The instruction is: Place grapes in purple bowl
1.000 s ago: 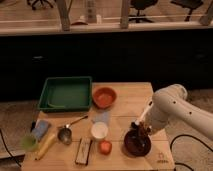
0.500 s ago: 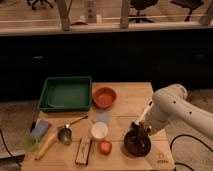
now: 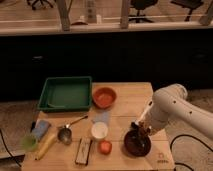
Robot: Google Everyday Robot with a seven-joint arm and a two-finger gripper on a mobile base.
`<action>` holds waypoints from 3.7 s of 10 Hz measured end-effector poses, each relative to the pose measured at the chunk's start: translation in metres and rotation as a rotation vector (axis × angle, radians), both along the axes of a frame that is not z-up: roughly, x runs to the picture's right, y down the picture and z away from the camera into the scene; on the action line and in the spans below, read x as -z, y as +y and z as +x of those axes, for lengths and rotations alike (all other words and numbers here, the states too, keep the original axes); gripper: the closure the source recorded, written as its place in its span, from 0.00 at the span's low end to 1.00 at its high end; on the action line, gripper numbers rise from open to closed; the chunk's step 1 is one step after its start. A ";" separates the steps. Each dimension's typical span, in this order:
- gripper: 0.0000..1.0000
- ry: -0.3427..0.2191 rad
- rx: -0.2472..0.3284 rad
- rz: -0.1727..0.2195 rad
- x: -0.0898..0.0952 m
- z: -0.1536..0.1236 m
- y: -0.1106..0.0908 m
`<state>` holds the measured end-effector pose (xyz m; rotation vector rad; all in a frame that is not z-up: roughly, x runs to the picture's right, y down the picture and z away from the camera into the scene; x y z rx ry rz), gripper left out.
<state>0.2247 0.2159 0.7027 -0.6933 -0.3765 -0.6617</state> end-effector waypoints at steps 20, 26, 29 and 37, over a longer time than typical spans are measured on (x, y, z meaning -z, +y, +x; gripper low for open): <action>0.81 -0.019 -0.003 -0.017 0.006 -0.001 0.003; 0.81 -0.025 -0.002 -0.020 0.008 -0.002 0.003; 0.81 -0.026 -0.002 -0.021 0.009 -0.002 0.003; 0.81 -0.033 -0.001 -0.027 0.011 -0.003 0.004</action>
